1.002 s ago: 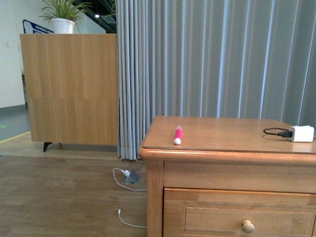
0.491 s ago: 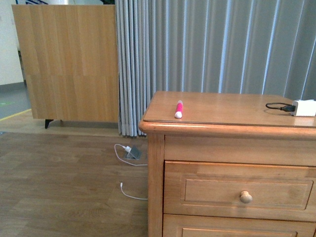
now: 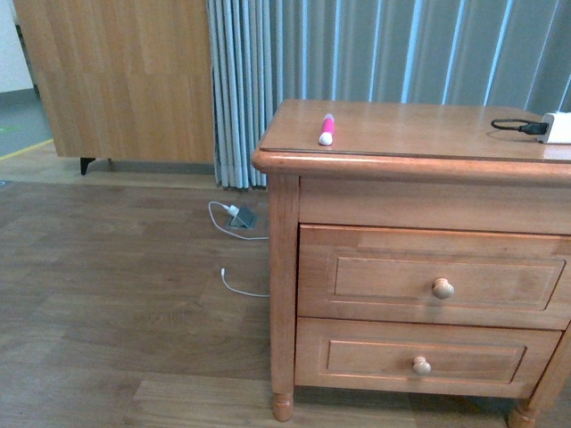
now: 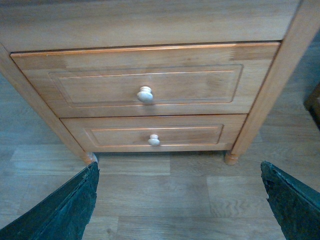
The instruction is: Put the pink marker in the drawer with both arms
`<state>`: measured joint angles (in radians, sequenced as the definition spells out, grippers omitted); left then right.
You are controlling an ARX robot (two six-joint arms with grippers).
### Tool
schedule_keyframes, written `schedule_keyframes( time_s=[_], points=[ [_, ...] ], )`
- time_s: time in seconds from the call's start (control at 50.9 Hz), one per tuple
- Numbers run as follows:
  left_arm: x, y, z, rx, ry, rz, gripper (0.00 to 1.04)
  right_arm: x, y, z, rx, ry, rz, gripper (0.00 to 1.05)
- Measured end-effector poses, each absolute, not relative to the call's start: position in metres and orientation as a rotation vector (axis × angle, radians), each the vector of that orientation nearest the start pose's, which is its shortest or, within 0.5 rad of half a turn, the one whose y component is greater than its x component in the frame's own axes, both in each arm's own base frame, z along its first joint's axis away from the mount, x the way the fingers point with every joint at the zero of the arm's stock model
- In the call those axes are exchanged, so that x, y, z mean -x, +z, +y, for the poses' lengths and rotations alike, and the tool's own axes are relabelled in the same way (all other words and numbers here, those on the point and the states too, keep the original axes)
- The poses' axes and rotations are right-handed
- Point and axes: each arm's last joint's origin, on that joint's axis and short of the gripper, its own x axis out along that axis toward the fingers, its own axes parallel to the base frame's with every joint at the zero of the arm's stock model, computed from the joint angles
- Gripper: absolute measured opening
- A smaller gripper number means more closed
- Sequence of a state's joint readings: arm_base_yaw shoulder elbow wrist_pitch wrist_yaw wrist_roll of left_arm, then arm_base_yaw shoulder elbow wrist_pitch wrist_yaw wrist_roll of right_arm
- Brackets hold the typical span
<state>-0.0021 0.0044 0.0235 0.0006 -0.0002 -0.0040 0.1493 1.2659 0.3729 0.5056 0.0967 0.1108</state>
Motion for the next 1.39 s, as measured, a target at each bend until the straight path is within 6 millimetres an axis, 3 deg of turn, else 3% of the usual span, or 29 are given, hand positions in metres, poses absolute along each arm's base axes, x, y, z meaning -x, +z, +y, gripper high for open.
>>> schedule_keyframes(
  time_s=[0.236, 0.255, 0.413, 0.864, 1.395],
  points=[
    [-0.096, 0.171, 0.000, 0.004, -0.002, -0.020, 0.99, -0.290, 0.143, 0.057, -0.033, 0.059, 0.461, 0.96],
    [-0.096, 0.171, 0.000, 0.004, -0.002, -0.020, 0.99, -0.330, 0.128, 0.073, -0.022, 0.042, 0.474, 0.96],
    [-0.096, 0.171, 0.000, 0.004, -0.002, -0.020, 0.99, -0.356, 0.117, 0.078, -0.026, 0.006, 0.470, 0.96],
    [-0.096, 0.171, 0.000, 0.004, -0.002, -0.020, 0.99, -0.400, 0.087, 0.086, -0.054, -0.025, 0.505, 0.96],
    [-0.096, 0.171, 0.000, 0.004, -0.002, -0.020, 0.99, -0.423, 0.073, 0.081, -0.025, -0.041, 0.508, 0.96]
  ],
)
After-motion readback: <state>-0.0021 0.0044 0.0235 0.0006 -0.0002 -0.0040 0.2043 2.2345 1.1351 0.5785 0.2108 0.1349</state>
